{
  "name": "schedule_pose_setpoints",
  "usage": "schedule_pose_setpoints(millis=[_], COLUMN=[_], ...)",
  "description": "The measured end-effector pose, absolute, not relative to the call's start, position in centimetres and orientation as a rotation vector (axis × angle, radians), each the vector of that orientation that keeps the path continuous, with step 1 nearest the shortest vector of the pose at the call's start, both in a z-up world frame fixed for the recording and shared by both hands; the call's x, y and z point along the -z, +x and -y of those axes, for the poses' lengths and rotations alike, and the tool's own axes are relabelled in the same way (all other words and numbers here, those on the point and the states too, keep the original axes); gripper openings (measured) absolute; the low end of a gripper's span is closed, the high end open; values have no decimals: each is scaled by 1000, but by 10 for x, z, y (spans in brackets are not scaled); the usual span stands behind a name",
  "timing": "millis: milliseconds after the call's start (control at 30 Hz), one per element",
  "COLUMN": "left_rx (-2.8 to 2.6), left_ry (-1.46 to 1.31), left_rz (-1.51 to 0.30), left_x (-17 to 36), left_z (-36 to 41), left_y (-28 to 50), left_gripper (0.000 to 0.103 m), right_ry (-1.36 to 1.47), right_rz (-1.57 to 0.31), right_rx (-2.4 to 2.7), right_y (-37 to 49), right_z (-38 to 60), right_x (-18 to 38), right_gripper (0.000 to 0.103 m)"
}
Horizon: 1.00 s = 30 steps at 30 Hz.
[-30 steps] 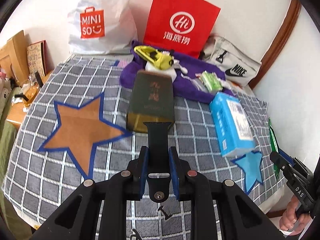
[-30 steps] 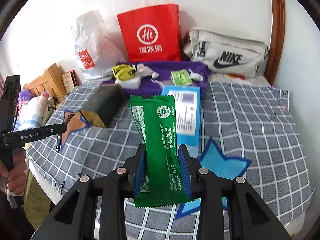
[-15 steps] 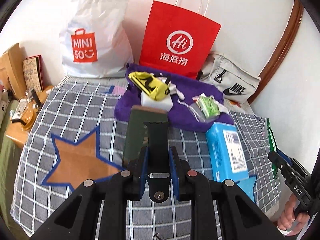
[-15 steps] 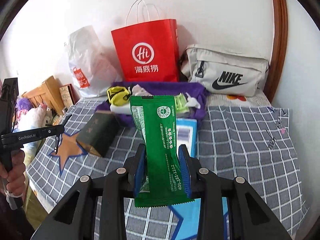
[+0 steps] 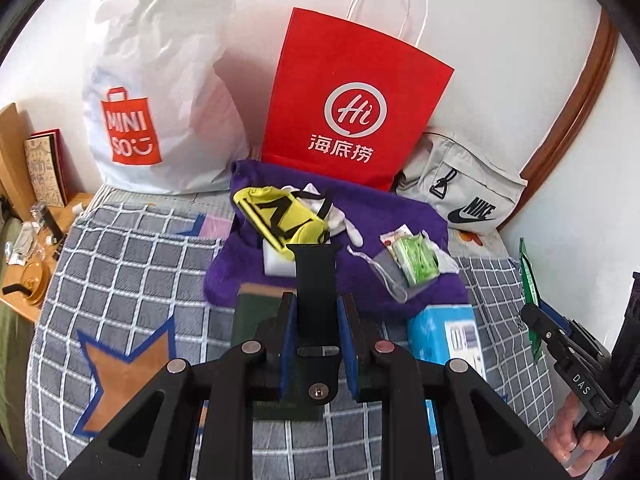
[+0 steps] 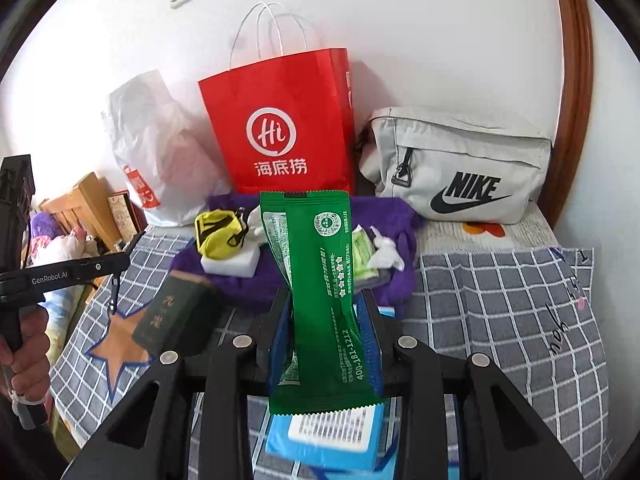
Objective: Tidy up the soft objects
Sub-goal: 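Carry the black strap and green packet toward the purple towel with both tools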
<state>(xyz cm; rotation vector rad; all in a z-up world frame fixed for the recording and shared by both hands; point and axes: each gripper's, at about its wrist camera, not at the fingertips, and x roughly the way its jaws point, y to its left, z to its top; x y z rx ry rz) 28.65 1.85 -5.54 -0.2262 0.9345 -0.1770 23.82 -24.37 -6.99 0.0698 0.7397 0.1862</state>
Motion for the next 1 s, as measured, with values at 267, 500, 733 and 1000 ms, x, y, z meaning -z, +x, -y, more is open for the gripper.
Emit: schedule_pose_setpoints(millis=[267, 500, 733, 1000], left_rx=[202, 203, 195, 161], left_ry=[-241, -249, -290, -332], left_rz=[-950, -952, -972, -1014], left_x=[63, 69, 85, 107], left_z=[-7, -3, -7, -16], left_y=[327, 358, 392, 420], left_gripper=[20, 20, 20, 20], right_ry=[108, 107, 123, 135], right_rz=[-769, -781, -797, -850], right_rx=[-176, -177, -170, -165], right_y=[280, 316, 357, 392], right_z=[246, 243, 252, 262], right_x=[78, 83, 93, 123], right_gripper=[33, 33, 33, 34])
